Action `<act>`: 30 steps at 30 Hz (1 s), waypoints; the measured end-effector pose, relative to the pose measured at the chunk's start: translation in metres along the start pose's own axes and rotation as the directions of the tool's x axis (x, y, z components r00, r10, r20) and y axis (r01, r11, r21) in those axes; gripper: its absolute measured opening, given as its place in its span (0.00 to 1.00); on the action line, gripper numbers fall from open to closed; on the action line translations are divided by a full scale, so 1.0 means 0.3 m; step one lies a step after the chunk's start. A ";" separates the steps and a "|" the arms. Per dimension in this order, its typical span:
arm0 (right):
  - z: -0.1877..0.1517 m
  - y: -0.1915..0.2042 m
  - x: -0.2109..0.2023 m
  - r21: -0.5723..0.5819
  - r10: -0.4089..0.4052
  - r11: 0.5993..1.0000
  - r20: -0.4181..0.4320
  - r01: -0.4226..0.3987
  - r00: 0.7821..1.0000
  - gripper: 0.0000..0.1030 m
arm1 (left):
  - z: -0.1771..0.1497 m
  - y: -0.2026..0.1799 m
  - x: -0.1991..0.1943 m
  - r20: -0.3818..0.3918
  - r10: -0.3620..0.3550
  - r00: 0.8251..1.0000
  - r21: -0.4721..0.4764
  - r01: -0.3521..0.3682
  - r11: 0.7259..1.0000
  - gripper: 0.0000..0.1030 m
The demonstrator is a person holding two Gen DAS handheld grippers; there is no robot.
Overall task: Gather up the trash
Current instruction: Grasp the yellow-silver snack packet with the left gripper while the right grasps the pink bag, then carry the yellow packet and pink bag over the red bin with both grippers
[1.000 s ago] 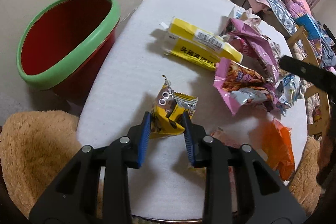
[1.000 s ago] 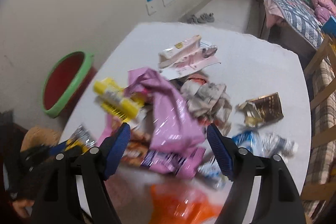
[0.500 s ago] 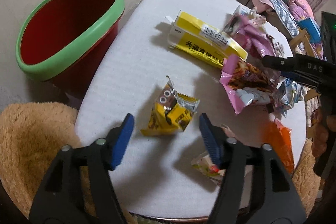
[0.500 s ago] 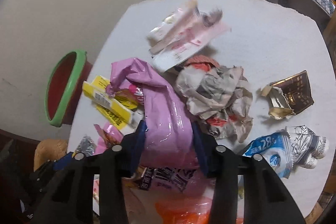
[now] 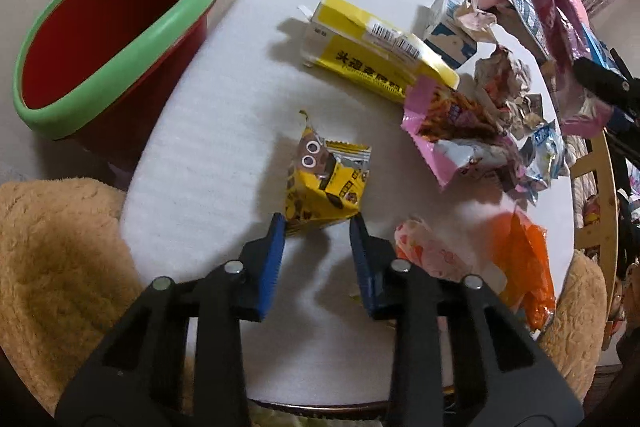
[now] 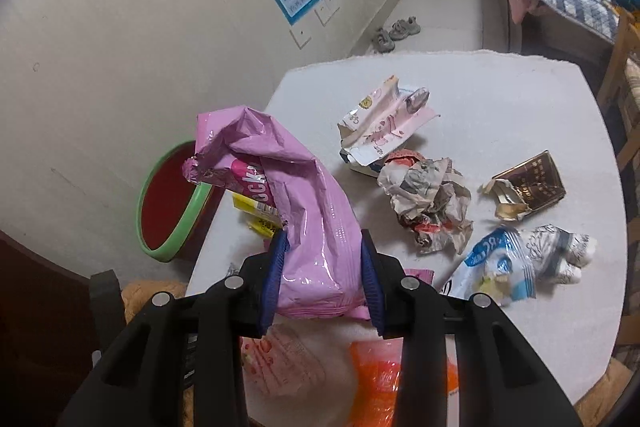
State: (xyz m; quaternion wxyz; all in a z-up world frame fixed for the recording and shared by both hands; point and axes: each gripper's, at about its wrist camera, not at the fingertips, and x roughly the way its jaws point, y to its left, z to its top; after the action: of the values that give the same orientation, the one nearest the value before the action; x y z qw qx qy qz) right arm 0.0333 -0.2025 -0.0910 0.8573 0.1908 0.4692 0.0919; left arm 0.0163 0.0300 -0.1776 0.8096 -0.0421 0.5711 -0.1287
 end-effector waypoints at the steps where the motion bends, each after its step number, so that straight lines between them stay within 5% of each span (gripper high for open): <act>1: -0.008 0.017 -0.005 -0.008 -0.011 1.000 0.008 0.011 1.000 0.34 | 0.003 0.002 -0.007 0.013 0.002 1.000 -0.005 -0.002 1.000 0.28; 16: -0.023 0.154 -0.001 -0.117 -0.009 0.993 0.038 0.013 0.999 0.34 | 0.052 0.025 -0.295 0.281 0.083 0.956 -0.007 -0.084 0.996 0.26; 30: -0.010 0.229 0.010 -0.152 0.015 0.988 0.036 -0.009 0.999 0.35 | 0.063 0.138 -0.330 0.309 0.139 0.941 -0.095 -0.115 0.989 0.26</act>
State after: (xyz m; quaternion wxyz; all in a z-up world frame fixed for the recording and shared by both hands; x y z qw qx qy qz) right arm 0.0339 -0.1381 -0.0664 0.8773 0.1295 0.4438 0.1290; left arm 0.0093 0.0938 -0.0894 0.8948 -0.0559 0.4405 -0.0460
